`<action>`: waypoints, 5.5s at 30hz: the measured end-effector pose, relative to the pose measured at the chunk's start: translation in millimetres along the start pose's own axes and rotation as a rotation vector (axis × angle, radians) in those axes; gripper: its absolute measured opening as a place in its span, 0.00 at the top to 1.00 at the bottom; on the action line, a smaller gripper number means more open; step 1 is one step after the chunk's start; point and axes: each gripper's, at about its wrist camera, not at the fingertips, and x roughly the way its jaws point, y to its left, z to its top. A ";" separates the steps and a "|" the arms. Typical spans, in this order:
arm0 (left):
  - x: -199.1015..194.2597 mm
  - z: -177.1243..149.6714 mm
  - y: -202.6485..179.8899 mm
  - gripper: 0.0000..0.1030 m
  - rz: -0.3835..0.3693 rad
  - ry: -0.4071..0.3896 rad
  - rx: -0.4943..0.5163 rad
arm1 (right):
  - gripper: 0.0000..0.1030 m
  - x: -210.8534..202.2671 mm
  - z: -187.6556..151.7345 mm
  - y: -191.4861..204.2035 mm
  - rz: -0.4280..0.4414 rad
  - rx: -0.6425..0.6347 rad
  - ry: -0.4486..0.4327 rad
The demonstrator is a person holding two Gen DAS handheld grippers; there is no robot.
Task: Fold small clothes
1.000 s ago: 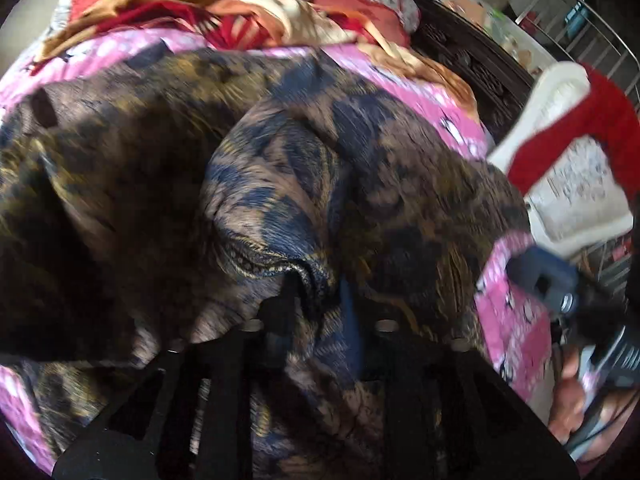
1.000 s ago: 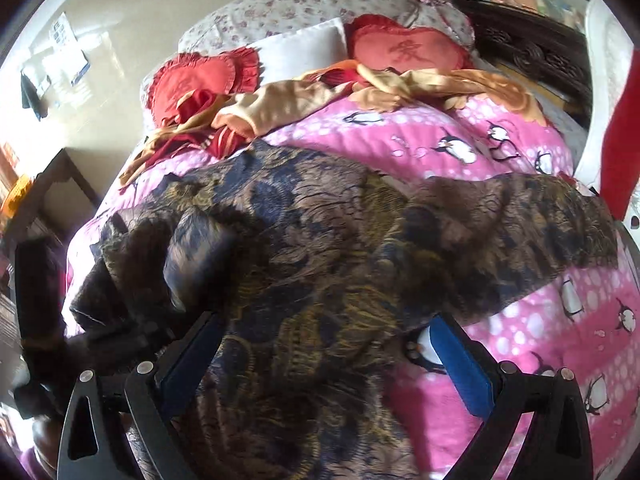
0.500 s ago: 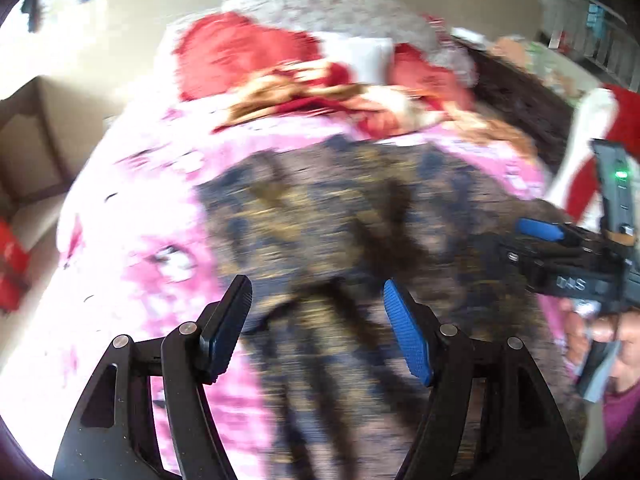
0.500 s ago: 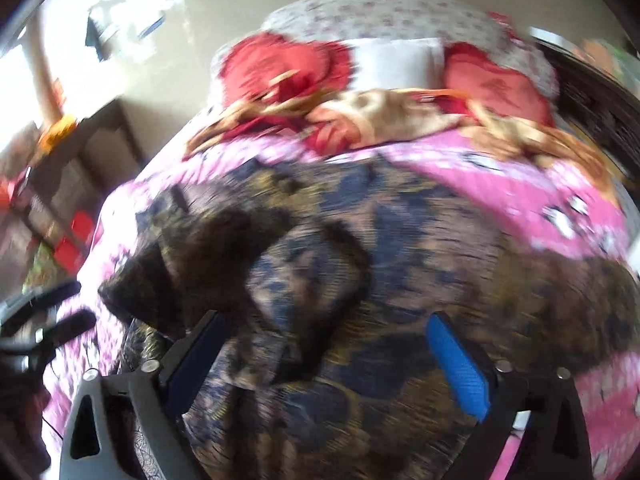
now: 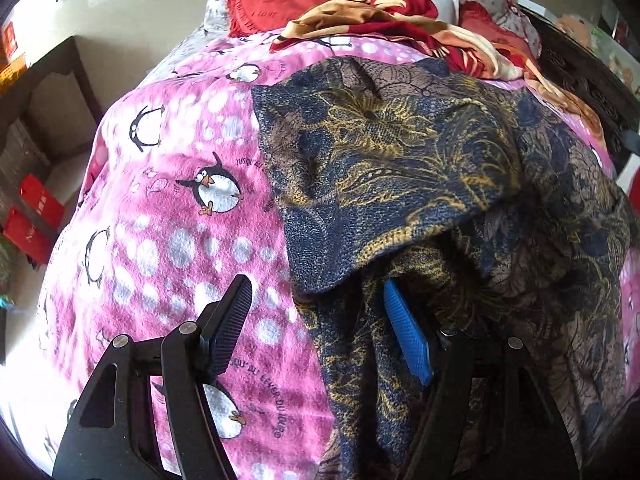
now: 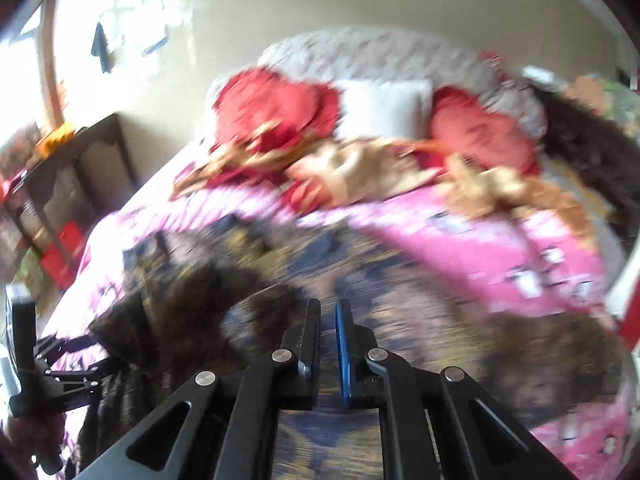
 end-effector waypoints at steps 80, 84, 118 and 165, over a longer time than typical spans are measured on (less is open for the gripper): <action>8.3 3.7 -1.6 0.33 -0.001 0.032 -0.083 | 0.53 46.6 -74.8 10.5 0.107 -0.097 0.364; -14.3 6.2 -4.8 0.33 0.005 -0.026 -0.087 | 0.49 3.8 -48.0 -50.6 0.030 0.035 0.200; -36.3 8.6 -77.0 0.33 -0.087 -0.032 0.024 | 0.87 55.2 -63.5 -101.2 -0.064 0.162 0.239; -6.4 18.2 -104.9 0.33 -0.108 0.014 0.023 | 0.42 -11.8 -104.5 -229.4 -0.183 0.479 0.135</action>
